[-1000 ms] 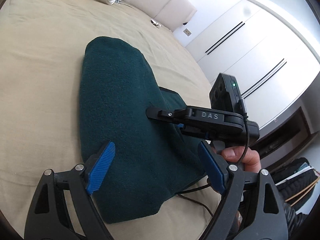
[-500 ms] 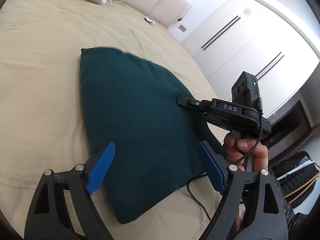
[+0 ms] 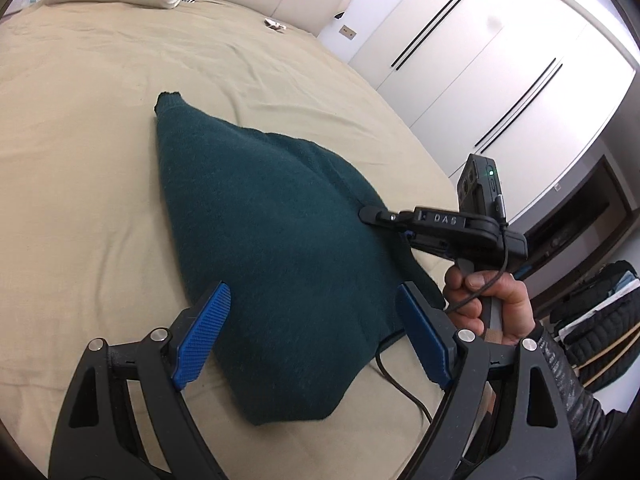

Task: Fold small clothes

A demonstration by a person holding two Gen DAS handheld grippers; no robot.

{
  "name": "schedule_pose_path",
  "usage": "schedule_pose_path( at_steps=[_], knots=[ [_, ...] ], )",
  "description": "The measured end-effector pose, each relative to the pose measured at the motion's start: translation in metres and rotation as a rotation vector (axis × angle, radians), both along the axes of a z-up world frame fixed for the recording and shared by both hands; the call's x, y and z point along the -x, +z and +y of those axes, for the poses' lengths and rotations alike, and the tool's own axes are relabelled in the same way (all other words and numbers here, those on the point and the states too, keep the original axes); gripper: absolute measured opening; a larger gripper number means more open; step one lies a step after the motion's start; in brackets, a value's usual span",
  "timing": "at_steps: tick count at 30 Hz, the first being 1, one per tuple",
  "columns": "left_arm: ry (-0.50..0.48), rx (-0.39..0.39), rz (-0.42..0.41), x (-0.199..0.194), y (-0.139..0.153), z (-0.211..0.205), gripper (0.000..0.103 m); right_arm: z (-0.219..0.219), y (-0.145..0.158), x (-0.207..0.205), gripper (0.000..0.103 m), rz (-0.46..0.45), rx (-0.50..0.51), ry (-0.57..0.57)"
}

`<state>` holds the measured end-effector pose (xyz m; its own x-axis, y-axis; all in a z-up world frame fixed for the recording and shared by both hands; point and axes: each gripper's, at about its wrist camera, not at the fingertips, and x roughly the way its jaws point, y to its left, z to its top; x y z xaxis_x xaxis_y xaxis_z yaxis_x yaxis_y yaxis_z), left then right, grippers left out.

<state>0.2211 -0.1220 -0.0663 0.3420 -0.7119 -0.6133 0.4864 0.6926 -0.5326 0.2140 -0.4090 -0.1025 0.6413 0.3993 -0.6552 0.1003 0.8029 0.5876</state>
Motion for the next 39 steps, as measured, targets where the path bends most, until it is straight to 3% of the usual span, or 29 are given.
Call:
schedule_pose_path(
  at_steps=[3, 7, 10, 13, 16, 19, 22, 25, 28, 33, 36, 37, 39],
  knots=[
    [-0.014, -0.03, -0.022, 0.003, 0.003, -0.006, 0.084, -0.012, -0.019, -0.002, 0.015, 0.031, -0.065, -0.012],
    [-0.03, -0.118, -0.011, 0.011, -0.005, -0.012, 0.084, -0.016, -0.015, 0.001, 0.017, 0.033, -0.096, -0.02],
    [0.004, -0.108, 0.005, 0.011, -0.01, -0.009, 0.084, -0.01, -0.005, 0.01, 0.033, 0.059, -0.099, -0.01],
    [0.046, -0.097, -0.045, 0.015, -0.003, 0.0, 0.084, -0.002, 0.005, 0.026, 0.044, 0.038, -0.054, 0.006],
    [0.062, -0.134, -0.095, 0.017, 0.004, 0.002, 0.084, 0.005, 0.002, 0.045, 0.042, 0.048, -0.012, 0.032],
    [0.046, -0.197, -0.077, 0.014, -0.002, -0.002, 0.084, 0.006, -0.007, 0.056, 0.022, 0.063, 0.031, 0.033],
    [0.028, -0.26, -0.03, 0.013, -0.02, -0.008, 0.084, -0.006, -0.015, 0.062, 0.016, 0.056, -0.02, 0.001],
    [0.008, -0.307, 0.009, 0.018, -0.036, -0.012, 0.084, -0.01, -0.021, 0.068, 0.016, 0.047, 0.002, -0.015],
    [0.009, -0.322, 0.012, 0.017, -0.04, -0.009, 0.083, -0.019, -0.03, 0.072, 0.019, 0.049, -0.052, -0.026],
    [0.105, -0.197, -0.07, 0.01, 0.007, 0.023, 0.082, -0.016, -0.023, 0.078, 0.024, 0.042, -0.037, -0.016],
    [0.082, -0.119, -0.102, 0.004, 0.03, 0.026, 0.08, -0.015, -0.021, 0.076, 0.024, 0.041, -0.037, -0.028],
    [0.066, -0.139, -0.119, 0.005, 0.036, 0.02, 0.073, -0.013, -0.019, 0.077, 0.024, 0.035, -0.027, -0.028],
    [0.037, -0.265, -0.137, 0.002, 0.027, 0.004, 0.06, -0.01, -0.018, 0.075, 0.024, 0.034, -0.007, -0.023]
  ],
)
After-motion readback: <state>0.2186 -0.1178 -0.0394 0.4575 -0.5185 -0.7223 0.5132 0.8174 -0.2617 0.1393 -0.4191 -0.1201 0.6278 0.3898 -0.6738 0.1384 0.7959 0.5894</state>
